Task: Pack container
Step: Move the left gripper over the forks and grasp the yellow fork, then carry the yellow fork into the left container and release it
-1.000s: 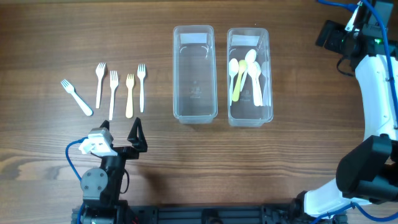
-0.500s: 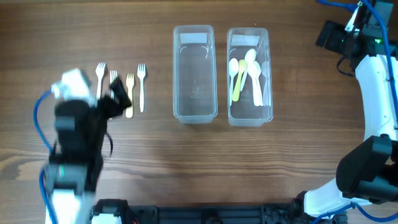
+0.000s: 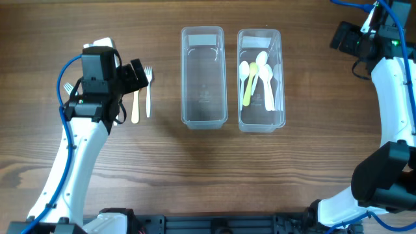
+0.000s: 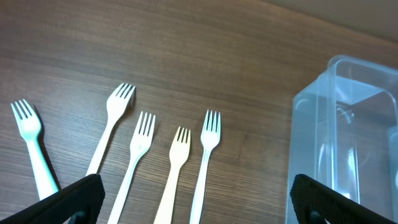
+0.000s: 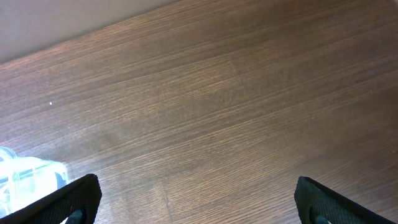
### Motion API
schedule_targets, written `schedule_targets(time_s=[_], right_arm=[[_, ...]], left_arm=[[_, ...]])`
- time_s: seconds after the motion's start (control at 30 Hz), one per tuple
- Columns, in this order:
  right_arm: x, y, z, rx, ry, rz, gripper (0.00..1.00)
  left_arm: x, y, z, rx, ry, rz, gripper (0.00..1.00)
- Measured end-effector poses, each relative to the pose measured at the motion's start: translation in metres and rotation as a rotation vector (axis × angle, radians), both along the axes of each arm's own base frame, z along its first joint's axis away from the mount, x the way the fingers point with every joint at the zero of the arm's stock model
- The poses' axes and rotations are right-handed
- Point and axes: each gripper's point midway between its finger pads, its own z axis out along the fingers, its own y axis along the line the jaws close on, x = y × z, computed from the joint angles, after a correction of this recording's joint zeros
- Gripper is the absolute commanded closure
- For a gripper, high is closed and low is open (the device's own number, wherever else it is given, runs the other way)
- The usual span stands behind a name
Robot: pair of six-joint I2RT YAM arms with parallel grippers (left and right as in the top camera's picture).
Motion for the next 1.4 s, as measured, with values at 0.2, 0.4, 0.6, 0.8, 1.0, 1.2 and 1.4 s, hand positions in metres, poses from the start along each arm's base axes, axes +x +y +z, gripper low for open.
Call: schedule_targets(time_s=[0.2, 0.4, 0.6, 0.8, 1.0, 1.2, 1.4], right_arm=[[0.000, 0.000, 0.000, 0.000, 0.000, 0.000, 0.01], [0.000, 0.000, 0.000, 0.000, 0.000, 0.000, 0.00], [0.000, 0.000, 0.000, 0.000, 0.000, 0.000, 0.00], [0.000, 0.000, 0.000, 0.000, 0.000, 0.000, 0.00], [0.000, 0.000, 0.000, 0.000, 0.000, 0.000, 0.00], [0.000, 0.000, 0.000, 0.000, 0.000, 0.000, 0.01], [0.000, 0.000, 0.000, 0.000, 0.000, 0.000, 0.00]], left_arm=[[0.003, -0.007, -0.050, 0.006, 0.145, -0.054, 0.14], [0.000, -0.013, -0.110, 0.028, 0.313, -0.147, 0.13], [-0.001, -0.004, -0.123, 0.051, 0.348, -0.180, 0.18], [-0.001, 0.016, -0.138, 0.044, 0.380, -0.147, 0.18], [0.005, 0.016, -0.156, 0.043, 0.396, -0.156, 0.16], [0.006, 0.015, -0.179, 0.037, 0.427, -0.159, 0.22], [0.011, 0.016, -0.182, 0.042, 0.414, -0.163, 0.68]])
